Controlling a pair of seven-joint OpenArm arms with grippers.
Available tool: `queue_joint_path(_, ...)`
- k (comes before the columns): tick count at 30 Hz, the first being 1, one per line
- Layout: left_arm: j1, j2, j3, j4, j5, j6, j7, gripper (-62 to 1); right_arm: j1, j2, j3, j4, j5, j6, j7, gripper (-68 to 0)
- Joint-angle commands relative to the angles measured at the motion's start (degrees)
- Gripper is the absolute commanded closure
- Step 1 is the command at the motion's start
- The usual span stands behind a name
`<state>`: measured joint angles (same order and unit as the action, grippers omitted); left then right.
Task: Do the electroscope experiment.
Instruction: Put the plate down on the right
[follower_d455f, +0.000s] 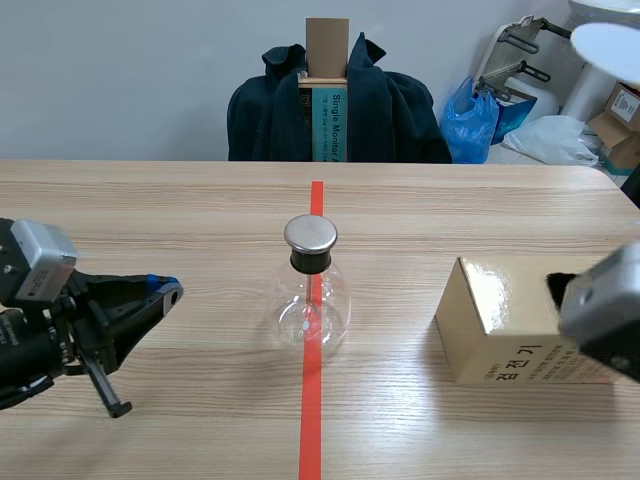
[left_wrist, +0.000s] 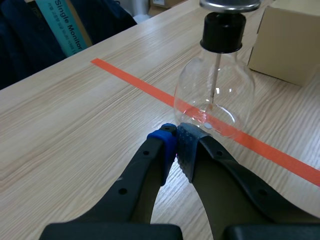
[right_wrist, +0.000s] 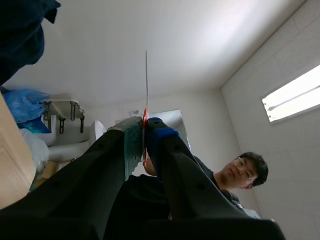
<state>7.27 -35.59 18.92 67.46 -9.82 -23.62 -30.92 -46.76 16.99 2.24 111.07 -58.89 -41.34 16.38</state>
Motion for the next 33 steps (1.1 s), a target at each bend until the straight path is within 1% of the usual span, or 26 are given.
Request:
queue_joint_path(1, 2.5, -0.3, -1.8, 3.7, -1.7, 0.0, 0.5, -3.1, 0.9, 0.7, 0.3, -2.4, 0.5, -2.2, 0.4, -0.7)
queue_joint_path(3, 5.9, -0.8, -4.1, 8.4, -2.0, 0.0, 2.4, -3.1, 1.2, 0.6, 0.3, -5.5, 0.7, -3.5, 1.7, -0.7)
queue_joint_path(8, 14.6, -0.7, -10.0, 20.9, -2.0, 3.2, 7.0, -3.1, 3.1, -1.1, 0.3, -12.4, 0.6, -3.5, 4.8, -0.7)
queue_joint_path(13, 22.3, -0.6, -14.3, 32.8, -2.0, 6.5, 11.3, -3.2, 6.2, -2.5, 0.0, -18.2, 0.4, -3.5, 7.2, -0.7)
queue_joint_path(16, 26.3, -0.6, -16.5, 38.4, -2.0, 7.1, 13.1, -3.2, 7.6, -2.7, -1.1, -20.9, -1.2, -3.5, 7.4, -0.7)
queue_joint_path(19, 30.2, -0.5, -18.2, 42.8, -2.0, 9.0, 13.9, -3.3, 8.6, -3.1, -1.9, -23.3, -1.6, -3.5, 7.6, -0.7)
queue_joint_path(20, 31.4, -0.3, -18.6, 43.9, -1.9, 9.2, 14.1, -5.8, 9.0, -3.3, -1.9, -24.0, -1.9, -3.5, 7.6, -0.7)
queue_joint_path(21, 32.6, -0.3, -19.1, 44.7, -1.9, 9.4, 14.1, -11.0, 9.5, -3.6, -2.0, -24.8, -2.2, -3.5, 7.6, -0.7)
queue_joint_path(22, 33.6, -0.3, -19.4, 45.4, -1.9, 9.4, 14.1, -18.6, 10.0, -4.0, -2.2, -25.5, -2.4, -3.5, 7.6, -0.7)
queue_joint_path(24, 35.5, -0.3, -20.0, 46.2, -1.5, 9.4, 14.0, -36.5, 10.8, -4.3, -2.6, -26.7, -2.5, -3.5, 7.6, -0.7)
queue_joint_path(25, 36.4, -0.3, -20.2, 46.3, -1.5, 9.4, 14.0, -43.9, 10.9, -4.3, -3.0, -27.2, -2.7, -3.5, 7.6, -0.7)
queue_joint_path(26, 37.2, -0.3, -20.3, 46.3, -1.4, 9.4, 14.1, -48.7, 10.9, -4.3, -3.2, -27.6, -2.8, -3.5, 7.5, -0.7)
queue_joint_path(28, 38.7, -0.3, -20.3, 46.3, 0.0, 9.6, 14.6, -54.7, 11.4, -4.3, -3.8, -28.5, -2.8, -3.5, 7.2, -0.7)
queue_joint_path(31, 41.7, -0.3, -20.3, 46.3, 3.4, 11.2, 14.6, -62.3, 12.3, -4.3, -4.9, -29.8, -2.8, -3.5, 6.3, -0.7)
queue_joint_path(33, 43.2, -0.3, -20.5, 46.3, 5.3, 12.3, 14.6, -62.3, 12.9, -4.3, -5.6, -30.8, -3.2, -3.5, 5.6, -0.7)
